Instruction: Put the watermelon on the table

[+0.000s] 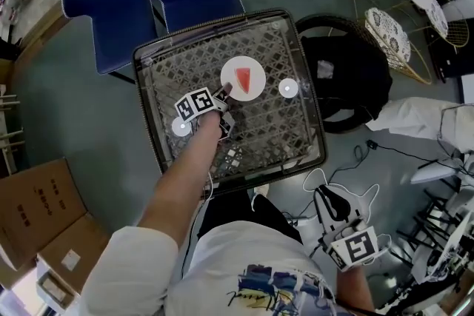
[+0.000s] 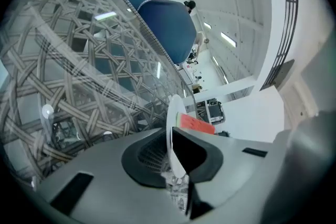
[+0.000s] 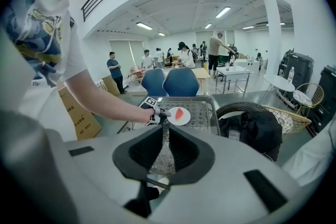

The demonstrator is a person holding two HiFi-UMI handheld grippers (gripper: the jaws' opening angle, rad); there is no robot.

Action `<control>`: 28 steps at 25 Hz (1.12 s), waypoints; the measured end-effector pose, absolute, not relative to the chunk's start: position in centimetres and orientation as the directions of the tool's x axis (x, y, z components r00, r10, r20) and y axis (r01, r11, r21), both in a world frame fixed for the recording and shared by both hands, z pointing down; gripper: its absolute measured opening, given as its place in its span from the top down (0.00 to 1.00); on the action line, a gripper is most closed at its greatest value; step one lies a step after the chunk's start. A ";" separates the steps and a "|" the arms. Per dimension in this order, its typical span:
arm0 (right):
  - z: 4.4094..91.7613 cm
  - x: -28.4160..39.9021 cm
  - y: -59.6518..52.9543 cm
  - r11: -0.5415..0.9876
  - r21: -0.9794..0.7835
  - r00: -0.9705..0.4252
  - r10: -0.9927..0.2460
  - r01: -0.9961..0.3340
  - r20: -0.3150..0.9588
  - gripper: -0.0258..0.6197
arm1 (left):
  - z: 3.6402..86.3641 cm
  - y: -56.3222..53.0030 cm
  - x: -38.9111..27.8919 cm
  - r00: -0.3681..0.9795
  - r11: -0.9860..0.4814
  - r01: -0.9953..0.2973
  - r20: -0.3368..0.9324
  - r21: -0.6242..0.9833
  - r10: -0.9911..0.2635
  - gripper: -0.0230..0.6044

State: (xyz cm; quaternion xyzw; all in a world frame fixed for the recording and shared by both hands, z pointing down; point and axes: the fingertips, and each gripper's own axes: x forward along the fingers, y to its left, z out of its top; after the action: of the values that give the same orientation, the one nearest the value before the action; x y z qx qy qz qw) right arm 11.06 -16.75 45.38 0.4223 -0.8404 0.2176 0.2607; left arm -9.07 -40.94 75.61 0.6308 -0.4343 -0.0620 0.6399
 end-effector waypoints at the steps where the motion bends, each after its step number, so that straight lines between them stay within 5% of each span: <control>1: 45.4 10.9 -16.8 0.552 -0.147 -0.511 -0.595 -0.821 0.621 0.90 | 75.7 -40.9 -9.0 0.614 0.190 -0.496 0.496 0.848 -0.614 0.92; 8: 45.2 11.0 -16.8 0.557 -0.149 -0.517 -0.594 -0.817 0.616 0.90 | 76.0 -40.7 -8.9 0.546 0.086 -0.729 0.653 0.679 -0.525 0.76; 15: 45.0 11.9 -16.1 0.542 -0.143 -0.505 -0.610 -0.828 0.610 0.90 | 76.4 -40.5 -9.2 0.406 -0.031 -0.893 0.775 0.449 -0.484 0.75; 28: 44.3 14.0 -14.4 0.575 -0.130 -0.541 -0.636 -0.808 0.550 0.90 | 72.3 -37.4 -11.3 0.332 -0.064 -0.931 0.761 0.359 -0.557 0.71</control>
State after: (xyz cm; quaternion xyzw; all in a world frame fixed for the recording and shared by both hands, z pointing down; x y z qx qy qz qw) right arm 13.96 -14.39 44.34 0.4210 -0.8574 0.1881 0.2285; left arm -11.33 -37.41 72.33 0.6956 -0.5348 0.2193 0.4266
